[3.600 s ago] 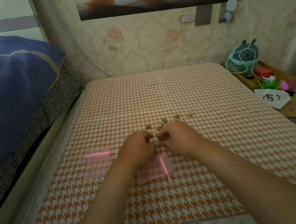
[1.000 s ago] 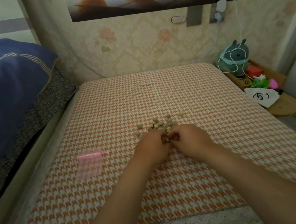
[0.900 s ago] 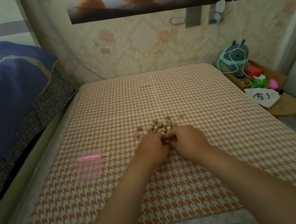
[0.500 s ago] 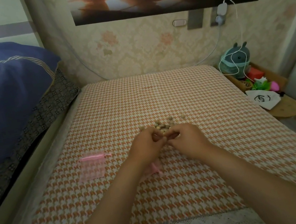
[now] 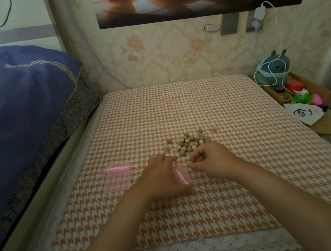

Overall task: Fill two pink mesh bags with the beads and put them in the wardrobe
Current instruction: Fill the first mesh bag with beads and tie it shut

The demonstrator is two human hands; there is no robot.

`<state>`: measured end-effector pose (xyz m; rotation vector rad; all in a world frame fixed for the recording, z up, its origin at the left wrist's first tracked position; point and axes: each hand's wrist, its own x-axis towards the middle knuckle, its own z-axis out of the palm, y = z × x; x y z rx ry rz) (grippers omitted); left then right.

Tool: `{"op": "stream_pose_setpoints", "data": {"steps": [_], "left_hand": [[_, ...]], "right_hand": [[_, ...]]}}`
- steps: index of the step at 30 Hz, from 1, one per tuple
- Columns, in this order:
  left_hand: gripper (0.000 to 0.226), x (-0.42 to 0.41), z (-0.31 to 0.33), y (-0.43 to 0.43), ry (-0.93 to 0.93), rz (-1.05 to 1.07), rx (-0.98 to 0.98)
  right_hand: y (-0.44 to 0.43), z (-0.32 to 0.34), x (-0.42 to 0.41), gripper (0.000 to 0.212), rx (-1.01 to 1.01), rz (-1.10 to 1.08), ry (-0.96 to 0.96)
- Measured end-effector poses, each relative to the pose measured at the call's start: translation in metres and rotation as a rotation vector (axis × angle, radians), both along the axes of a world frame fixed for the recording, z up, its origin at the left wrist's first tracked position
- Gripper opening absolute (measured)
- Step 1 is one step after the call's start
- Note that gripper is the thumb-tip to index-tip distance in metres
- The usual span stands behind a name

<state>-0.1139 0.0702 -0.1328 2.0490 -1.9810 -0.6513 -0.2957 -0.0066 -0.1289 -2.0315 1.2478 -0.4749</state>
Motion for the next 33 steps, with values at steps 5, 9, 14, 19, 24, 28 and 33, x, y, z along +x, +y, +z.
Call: {"op": "stream_pose_setpoints", "data": {"steps": [5,9,14,19,24,28,33], "left_hand": [[0.051,0.006,-0.012,-0.001,0.024,-0.022,-0.120],[0.035,0.008,-0.012,-0.001,0.102,0.003,-0.097],[0.032,0.009,-0.013,0.001,0.213,0.039,-0.090],[0.039,0.012,-0.013,0.000,0.191,0.085,-0.065],[0.037,0.014,-0.012,0.001,0.236,0.055,-0.040],[0.038,0.015,-0.010,0.001,0.235,0.034,-0.032],[0.059,0.008,-0.005,0.000,0.232,0.064,-0.032]], "right_hand": [[0.002,0.000,0.013,0.012,0.034,0.085,0.056],[0.008,0.007,0.019,0.015,0.106,0.147,0.016],[0.009,0.010,0.017,0.026,0.185,0.159,-0.019],[0.004,0.001,0.015,0.005,0.135,0.067,0.018],[0.007,0.003,0.016,0.014,0.195,0.158,0.005],[0.007,0.002,0.018,0.018,0.196,0.180,0.070],[-0.003,0.005,0.008,0.016,0.085,0.057,0.060]]}}
